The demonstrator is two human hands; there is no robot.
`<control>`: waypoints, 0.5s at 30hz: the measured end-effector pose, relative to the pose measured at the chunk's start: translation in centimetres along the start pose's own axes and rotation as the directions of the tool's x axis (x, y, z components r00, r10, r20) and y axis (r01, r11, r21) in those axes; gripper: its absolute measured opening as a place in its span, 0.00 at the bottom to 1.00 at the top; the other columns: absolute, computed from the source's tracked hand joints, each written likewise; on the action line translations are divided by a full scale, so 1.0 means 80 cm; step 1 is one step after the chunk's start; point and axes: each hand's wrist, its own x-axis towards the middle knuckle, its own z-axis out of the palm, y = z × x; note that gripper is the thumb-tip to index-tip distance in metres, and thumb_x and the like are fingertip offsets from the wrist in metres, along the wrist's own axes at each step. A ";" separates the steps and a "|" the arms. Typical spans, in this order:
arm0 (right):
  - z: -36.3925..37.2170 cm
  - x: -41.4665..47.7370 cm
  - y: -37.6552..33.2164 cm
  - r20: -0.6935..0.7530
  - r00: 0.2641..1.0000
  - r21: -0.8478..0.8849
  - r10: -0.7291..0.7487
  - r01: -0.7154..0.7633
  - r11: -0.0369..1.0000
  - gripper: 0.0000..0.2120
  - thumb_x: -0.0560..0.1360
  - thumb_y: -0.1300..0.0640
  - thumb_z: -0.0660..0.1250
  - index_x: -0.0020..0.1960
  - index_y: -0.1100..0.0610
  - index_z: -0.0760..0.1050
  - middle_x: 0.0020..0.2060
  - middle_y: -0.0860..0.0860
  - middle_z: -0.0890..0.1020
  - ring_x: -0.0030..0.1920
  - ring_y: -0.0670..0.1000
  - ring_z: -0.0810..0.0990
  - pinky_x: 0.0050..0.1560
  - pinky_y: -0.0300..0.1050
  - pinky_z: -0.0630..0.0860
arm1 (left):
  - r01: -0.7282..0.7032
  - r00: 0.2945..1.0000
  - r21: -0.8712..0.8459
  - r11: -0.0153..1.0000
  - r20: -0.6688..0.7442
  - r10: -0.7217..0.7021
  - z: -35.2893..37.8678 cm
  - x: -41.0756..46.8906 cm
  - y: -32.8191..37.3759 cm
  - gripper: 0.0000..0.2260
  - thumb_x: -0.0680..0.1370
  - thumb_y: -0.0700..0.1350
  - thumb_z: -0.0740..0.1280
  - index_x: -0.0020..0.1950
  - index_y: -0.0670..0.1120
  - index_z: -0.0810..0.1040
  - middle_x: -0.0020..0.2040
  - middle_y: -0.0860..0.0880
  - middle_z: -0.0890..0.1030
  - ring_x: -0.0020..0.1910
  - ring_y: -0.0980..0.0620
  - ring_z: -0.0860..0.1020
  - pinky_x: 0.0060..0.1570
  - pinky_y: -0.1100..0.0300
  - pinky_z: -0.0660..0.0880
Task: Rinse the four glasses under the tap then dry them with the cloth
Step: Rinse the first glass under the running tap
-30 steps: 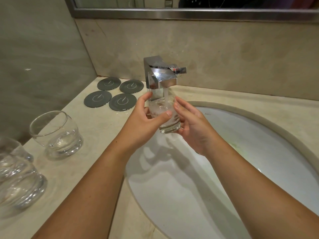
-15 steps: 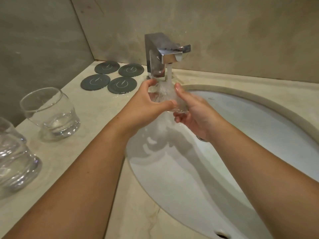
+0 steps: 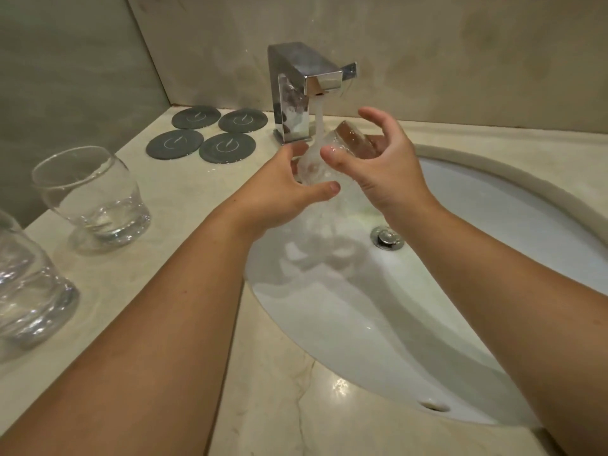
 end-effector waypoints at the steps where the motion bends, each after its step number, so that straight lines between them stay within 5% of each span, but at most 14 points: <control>1: -0.001 -0.001 -0.001 -0.003 1.000 -0.008 -0.010 0.010 1.000 0.38 0.68 0.47 0.85 0.74 0.45 0.72 0.59 0.47 0.83 0.60 0.43 0.83 0.56 0.35 0.79 | -0.001 1.000 -0.018 1.000 0.003 0.001 0.002 0.000 0.000 0.37 0.76 0.52 0.80 0.81 0.52 0.67 0.69 0.53 0.81 0.65 0.56 0.82 0.67 0.57 0.76; 5: -0.005 0.004 0.000 -0.029 0.994 0.083 0.104 -0.101 0.991 0.35 0.71 0.45 0.83 0.72 0.45 0.72 0.58 0.52 0.85 0.49 0.46 0.86 0.42 0.38 0.77 | 0.000 0.999 -0.085 0.996 -0.046 -0.004 0.010 -0.001 0.006 0.33 0.76 0.52 0.81 0.76 0.52 0.70 0.63 0.55 0.83 0.60 0.59 0.83 0.65 0.58 0.78; 8: -0.006 0.008 0.005 0.062 0.943 0.258 0.328 -0.332 0.907 0.25 0.76 0.42 0.76 0.68 0.52 0.77 0.51 0.51 0.84 0.35 0.48 0.76 0.32 0.42 0.71 | -0.028 0.989 -0.124 0.992 -0.147 0.009 0.014 -0.003 0.015 0.33 0.73 0.54 0.82 0.73 0.54 0.70 0.62 0.57 0.81 0.59 0.59 0.82 0.65 0.54 0.80; 10: -0.005 0.001 0.002 0.215 0.868 0.270 0.447 -0.493 0.827 0.15 0.81 0.43 0.68 0.59 0.54 0.81 0.44 0.52 0.81 0.35 0.51 0.76 0.32 0.43 0.70 | -0.047 0.980 -0.125 0.991 -0.198 0.021 0.015 -0.004 0.016 0.36 0.71 0.54 0.84 0.74 0.54 0.70 0.61 0.57 0.80 0.60 0.56 0.82 0.66 0.48 0.80; 15: -0.002 -0.011 -0.004 0.354 0.743 0.180 0.568 -0.650 0.738 0.19 0.83 0.42 0.62 0.62 0.55 0.81 0.53 0.61 0.83 0.47 0.62 0.85 0.44 0.51 0.83 | -0.062 0.957 0.080 0.995 -0.277 0.082 0.014 -0.008 0.022 0.37 0.71 0.55 0.83 0.75 0.55 0.70 0.63 0.55 0.77 0.64 0.53 0.78 0.63 0.55 0.78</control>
